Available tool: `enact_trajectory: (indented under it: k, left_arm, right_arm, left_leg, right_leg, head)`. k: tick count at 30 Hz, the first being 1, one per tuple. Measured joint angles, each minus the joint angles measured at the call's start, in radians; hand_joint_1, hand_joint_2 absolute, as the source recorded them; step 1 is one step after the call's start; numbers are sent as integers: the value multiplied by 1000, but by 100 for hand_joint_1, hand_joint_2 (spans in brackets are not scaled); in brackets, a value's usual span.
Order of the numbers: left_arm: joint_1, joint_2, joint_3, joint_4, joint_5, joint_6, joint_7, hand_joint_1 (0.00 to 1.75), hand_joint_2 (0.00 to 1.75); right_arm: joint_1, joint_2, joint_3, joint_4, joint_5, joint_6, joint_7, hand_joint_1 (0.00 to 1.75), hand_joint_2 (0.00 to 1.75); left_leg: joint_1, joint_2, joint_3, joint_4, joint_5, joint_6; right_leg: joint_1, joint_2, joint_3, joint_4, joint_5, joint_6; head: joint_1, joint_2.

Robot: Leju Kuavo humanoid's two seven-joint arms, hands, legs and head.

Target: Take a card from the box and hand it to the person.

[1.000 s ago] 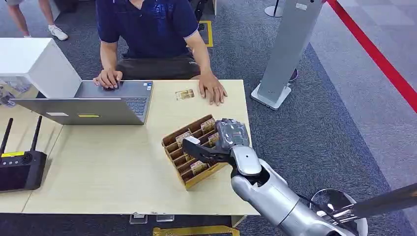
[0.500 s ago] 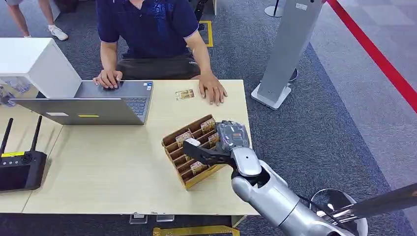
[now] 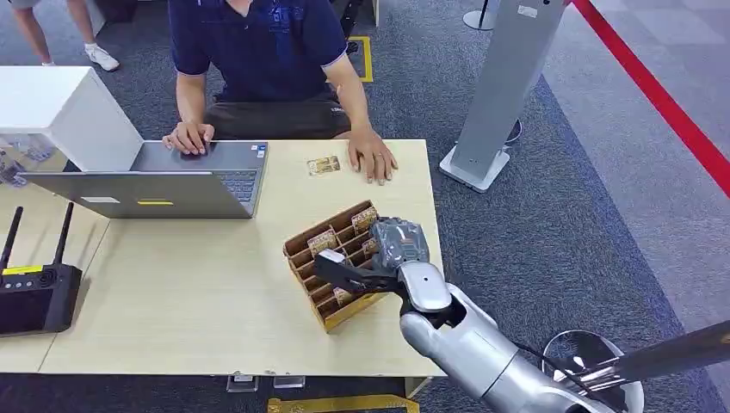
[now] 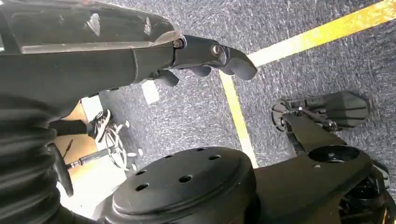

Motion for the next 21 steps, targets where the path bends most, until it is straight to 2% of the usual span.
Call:
enact_trajectory:
  k: [5,9,11,21]
  left_arm:
    - [0,0,0,0,0,0,0,0,175]
    - [0,0,0,0,0,0,0,0,175]
    - [0,0,0,0,0,0,0,0,175]
    - [0,0,0,0,0,0,0,0,175]
  right_arm:
    - [0,0,1,11,0,-6,0,91,175]
    - [-2,0,1,14,2,-9,0,126,175]
    - [-4,0,1,14,2,-16,0,122,175]
    - [-5,0,0,14,1,-27,0,129,175]
  left_leg:
    - [0,0,0,0,0,0]
    - [0,0,0,0,0,0]
    - [0,0,0,0,0,0]
    - [0,0,0,0,0,0]
  right_leg:
    - [0,0,0,0,0,0]
    - [0,0,0,0,0,0]
    - [0,0,0,0,0,0]
    - [0,0,0,0,0,0]
  head:
    - [0,0]
    - [0,0]
    - [0,0]
    - [0,0]
